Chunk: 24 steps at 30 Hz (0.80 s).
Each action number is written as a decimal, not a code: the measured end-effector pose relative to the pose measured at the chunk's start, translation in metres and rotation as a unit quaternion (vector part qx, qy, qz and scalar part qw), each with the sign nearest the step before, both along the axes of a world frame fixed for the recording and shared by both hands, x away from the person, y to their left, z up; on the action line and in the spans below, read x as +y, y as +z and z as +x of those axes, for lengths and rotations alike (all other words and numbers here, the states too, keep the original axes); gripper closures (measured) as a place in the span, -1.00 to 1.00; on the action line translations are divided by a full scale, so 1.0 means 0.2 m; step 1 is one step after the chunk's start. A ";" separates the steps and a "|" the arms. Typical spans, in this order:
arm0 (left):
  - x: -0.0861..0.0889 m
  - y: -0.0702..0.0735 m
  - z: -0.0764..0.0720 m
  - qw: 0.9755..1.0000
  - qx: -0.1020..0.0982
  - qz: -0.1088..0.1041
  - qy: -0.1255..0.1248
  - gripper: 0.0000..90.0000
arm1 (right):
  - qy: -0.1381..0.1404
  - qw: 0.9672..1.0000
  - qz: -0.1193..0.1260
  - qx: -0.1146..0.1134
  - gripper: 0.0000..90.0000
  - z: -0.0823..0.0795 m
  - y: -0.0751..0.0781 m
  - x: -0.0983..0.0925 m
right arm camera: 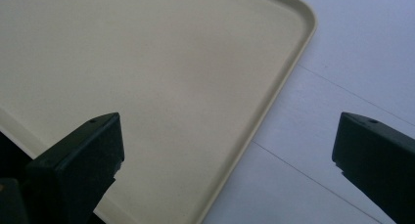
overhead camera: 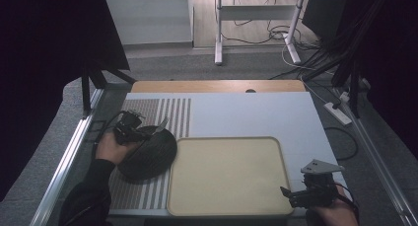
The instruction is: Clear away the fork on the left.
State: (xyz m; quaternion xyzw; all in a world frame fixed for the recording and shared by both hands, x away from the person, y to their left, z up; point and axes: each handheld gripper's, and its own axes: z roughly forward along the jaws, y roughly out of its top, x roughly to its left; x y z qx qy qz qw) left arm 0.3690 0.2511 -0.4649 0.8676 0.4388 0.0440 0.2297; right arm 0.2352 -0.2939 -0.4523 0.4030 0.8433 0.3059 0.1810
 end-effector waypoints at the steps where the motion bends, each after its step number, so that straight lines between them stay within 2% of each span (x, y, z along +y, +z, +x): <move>1: -0.01 0.00 -0.01 1.000 0.001 0.000 0.000 0.91 | 0.000 1.000 0.000 0.000 -1.00 0.00 0.00 0.00; 6: -0.08 -0.01 -0.07 1.000 0.006 0.006 -0.014 0.91 | 0.000 1.000 0.004 -0.001 -1.00 0.00 0.00 0.00; 12: -0.15 0.00 -0.16 1.000 0.002 -0.008 -0.023 0.91 | 0.001 1.000 0.001 -0.001 -1.00 0.00 0.00 0.00; 17: -0.21 -0.02 -0.22 0.999 0.012 -0.008 -0.031 0.91 | 0.003 1.000 0.001 -0.003 -1.00 0.00 0.00 0.00; 24: -0.29 -0.04 -0.28 0.999 0.024 -0.010 -0.030 0.91 | 0.003 1.000 -0.001 -0.004 -1.00 -0.01 0.00 0.00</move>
